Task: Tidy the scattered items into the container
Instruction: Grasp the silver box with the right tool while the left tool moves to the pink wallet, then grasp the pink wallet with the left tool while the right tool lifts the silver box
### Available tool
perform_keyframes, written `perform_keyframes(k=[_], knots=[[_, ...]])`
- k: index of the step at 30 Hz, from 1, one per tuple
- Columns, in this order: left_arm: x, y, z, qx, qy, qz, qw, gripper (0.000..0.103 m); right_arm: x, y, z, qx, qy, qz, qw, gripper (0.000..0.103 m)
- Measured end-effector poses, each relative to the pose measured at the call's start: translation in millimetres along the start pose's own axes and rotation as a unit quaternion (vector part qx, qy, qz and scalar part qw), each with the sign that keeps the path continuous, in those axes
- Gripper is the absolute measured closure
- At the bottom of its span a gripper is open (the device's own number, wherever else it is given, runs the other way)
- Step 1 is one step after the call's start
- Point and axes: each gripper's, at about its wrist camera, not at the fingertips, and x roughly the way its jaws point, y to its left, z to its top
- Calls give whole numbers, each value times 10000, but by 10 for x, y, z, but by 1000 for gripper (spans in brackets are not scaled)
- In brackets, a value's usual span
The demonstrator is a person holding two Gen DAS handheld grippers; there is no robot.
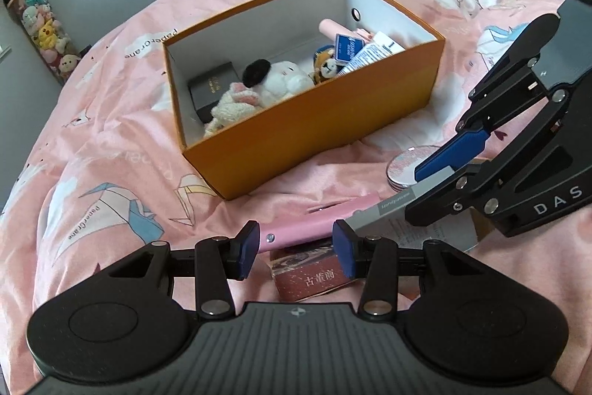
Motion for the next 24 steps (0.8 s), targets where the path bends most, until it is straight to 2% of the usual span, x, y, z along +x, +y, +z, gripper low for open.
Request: perform_keyframes(k=[2,6,8,12,20,24], knots=[[0,25,17,-7,-32,-25,10000,51,-33,9,48,-74,-112,-107,9999,75],[43,73,52,-32,-50,-43,10000,51,-40,-65,153,14,-211,-299,9993,84],[67,103,68,-26,-42,-25,10000,51,-29,-133,188,116,-212,-408,9989,84],[105,200,93,-83,-21,-73,9999,51,-60,-275,224,432,-244,-344,9982,84],[262,484,156,-795,109,-541,9953,51,-145,-604,321,1050,-431,-561,9920,84],[338,535,198,-996,186,-694,9924,51,-112,-760,325,1357,-472,-677,9873,84]])
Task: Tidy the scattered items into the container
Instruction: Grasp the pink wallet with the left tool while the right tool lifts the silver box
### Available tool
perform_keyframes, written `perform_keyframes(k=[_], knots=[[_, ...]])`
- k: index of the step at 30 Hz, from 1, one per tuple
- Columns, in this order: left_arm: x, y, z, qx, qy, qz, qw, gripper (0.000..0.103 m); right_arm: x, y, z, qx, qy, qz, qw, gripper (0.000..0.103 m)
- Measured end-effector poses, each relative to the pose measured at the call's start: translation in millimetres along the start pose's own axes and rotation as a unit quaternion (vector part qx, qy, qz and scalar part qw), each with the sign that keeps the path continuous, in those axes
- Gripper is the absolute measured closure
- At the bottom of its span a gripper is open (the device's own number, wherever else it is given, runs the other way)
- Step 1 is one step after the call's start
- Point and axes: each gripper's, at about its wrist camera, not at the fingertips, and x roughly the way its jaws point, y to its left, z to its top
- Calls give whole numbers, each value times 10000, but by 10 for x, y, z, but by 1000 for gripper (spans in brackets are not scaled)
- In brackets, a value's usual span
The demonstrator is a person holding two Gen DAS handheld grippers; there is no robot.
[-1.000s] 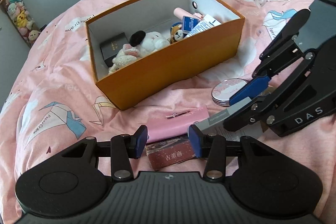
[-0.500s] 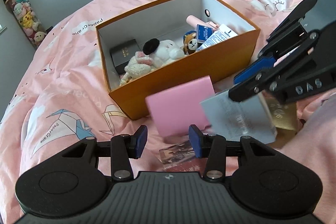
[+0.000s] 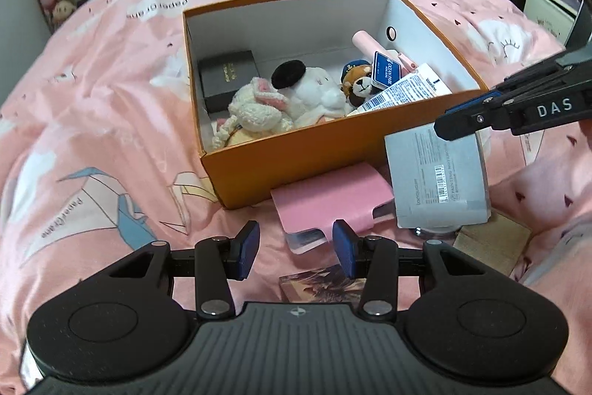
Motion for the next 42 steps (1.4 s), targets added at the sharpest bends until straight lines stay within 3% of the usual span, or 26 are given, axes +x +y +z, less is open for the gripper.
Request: perform_keyframes(k=[2,5,10,17,21,23,28,37,40,42], knots=[[8,-42,14,166,-54,-22,9998,51,45,-31,-17,-33,51,-212,9998,83],[41,-218,30,854,-72,172,9962,51,106,-78,-74,-138,207,-539,9982,82],[201,-494,-6,2021,157,328,9787,51,40,-170,-135,-158,170,-584,9980,79],[448,-861,-155,3557,291,687,9316,51,107,-128,-234,-543,589,-211,9966,73],[599,-996,-286,4192,356,1022,9014,51,229,-33,-393,-1218,962,-390,9871,69],[651,-1026,-339,4383,370,1140,8908,51,233,-2,-462,-1667,1056,-474,9792,66],[708,-1009,-337,4405,390,1125,8898,51,216,24,-584,-2707,1267,-526,9528,66],[780,-969,-328,4597,364,1073,8808,51,384,115,-798,-4476,1328,-641,8820,66],[813,-931,-298,4518,322,1108,8846,52,464,165,-899,-4983,1200,-765,8553,66],[792,-904,-271,4444,282,1057,8891,56,470,192,-912,-5140,1092,-826,8468,67]])
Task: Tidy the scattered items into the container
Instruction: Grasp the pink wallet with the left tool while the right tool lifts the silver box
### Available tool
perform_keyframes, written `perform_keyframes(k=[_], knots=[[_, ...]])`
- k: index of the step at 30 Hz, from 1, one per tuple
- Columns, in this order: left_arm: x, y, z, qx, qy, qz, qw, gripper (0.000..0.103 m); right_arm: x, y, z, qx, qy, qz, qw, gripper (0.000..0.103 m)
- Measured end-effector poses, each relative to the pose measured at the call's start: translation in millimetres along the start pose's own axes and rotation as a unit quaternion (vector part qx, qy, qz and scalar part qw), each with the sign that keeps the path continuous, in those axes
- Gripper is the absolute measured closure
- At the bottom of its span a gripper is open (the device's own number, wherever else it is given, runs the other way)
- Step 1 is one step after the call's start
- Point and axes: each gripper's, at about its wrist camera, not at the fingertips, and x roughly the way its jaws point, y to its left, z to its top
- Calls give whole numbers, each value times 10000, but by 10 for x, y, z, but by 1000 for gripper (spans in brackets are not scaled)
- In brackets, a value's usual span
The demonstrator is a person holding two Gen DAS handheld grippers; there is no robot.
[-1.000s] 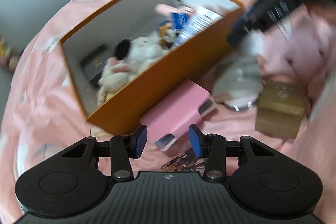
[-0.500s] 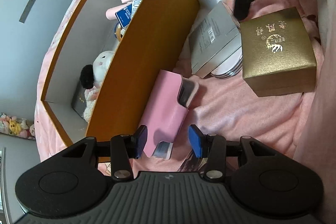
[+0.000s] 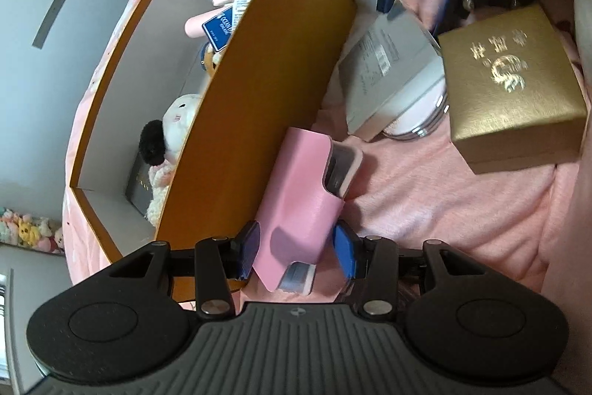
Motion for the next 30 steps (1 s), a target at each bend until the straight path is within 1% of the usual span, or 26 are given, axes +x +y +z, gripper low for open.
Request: perform_keyframes(k=[3,5,7,12,14,16,20,22,24,26,30], knots=[[-49,69,-27,-113,-137,55,9998,58,-68,-27,19,-65,-158,-153,9997,68],[-60,129,-39,-226,-199,26,9995,60,-114,-63,41,-111,-284,-277,9991,73],[-53,166,-32,-243,-239,-32,9994,61,-128,-100,72,-181,-388,-341,9985,74],[66,113,73,12,-259,-150,9996,62,-13,-116,166,-537,-458,-359,9969,73],[122,67,102,-9,-261,-234,9994,63,13,-124,195,-600,-477,-346,9965,73],[149,64,108,-57,-309,-219,9993,64,19,-162,205,-571,-478,-315,9967,73],[124,158,79,-395,-402,-279,9980,66,24,-238,183,-330,-456,-206,9982,74],[79,204,71,-592,-417,-236,9971,70,-4,-271,178,-188,-493,-207,9984,79],[1,248,72,-820,-437,-140,9956,72,-68,-343,189,88,-574,-207,9981,82],[-97,291,73,-1147,-452,-133,9923,74,-156,-428,210,400,-701,-133,9966,87],[-280,365,40,-1736,-540,-91,9833,77,-342,-585,260,969,-948,54,9907,87]])
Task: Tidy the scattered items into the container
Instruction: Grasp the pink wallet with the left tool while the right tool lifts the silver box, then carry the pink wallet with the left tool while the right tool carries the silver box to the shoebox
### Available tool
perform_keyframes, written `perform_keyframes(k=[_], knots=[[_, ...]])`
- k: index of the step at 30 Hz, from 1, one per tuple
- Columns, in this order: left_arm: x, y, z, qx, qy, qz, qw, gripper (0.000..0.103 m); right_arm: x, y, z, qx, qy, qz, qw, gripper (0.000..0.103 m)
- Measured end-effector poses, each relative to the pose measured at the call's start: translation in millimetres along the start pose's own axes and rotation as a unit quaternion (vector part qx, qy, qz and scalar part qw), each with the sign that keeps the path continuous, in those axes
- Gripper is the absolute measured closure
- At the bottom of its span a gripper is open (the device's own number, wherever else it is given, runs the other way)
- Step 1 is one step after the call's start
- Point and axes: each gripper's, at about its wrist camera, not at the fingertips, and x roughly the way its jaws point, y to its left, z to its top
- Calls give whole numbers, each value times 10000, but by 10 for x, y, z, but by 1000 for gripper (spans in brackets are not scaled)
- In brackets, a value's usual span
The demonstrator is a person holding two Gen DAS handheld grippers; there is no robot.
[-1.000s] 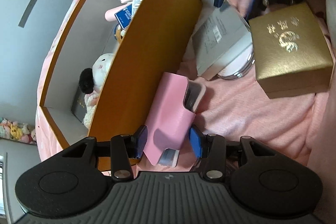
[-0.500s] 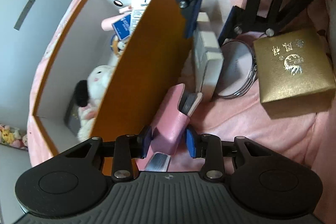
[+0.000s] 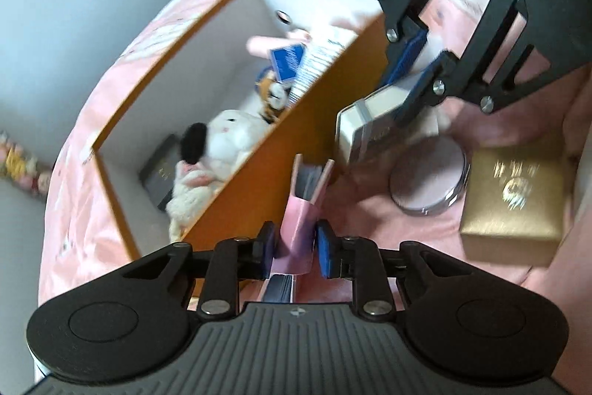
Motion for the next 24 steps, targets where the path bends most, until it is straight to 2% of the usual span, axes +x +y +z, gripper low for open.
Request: perform_keyframes(k=[7,13,18,24], knots=[[-341,120,-51,-864,-104,-110,9961,78,-166,31,64,549,-54,18,9985,87],[-536,251,-88,-1519,-335,-464,9867,78,-314,-74,29,1200,-48,202,9926,87],[-640,416,-128,-1979,-515,-741,9761,78,-406,-279,11,2006,-113,402,9788,87],[-798,773,-111,-2539,-788,-949,9593,78,-642,-461,0,2708,-471,568,9598,87]])
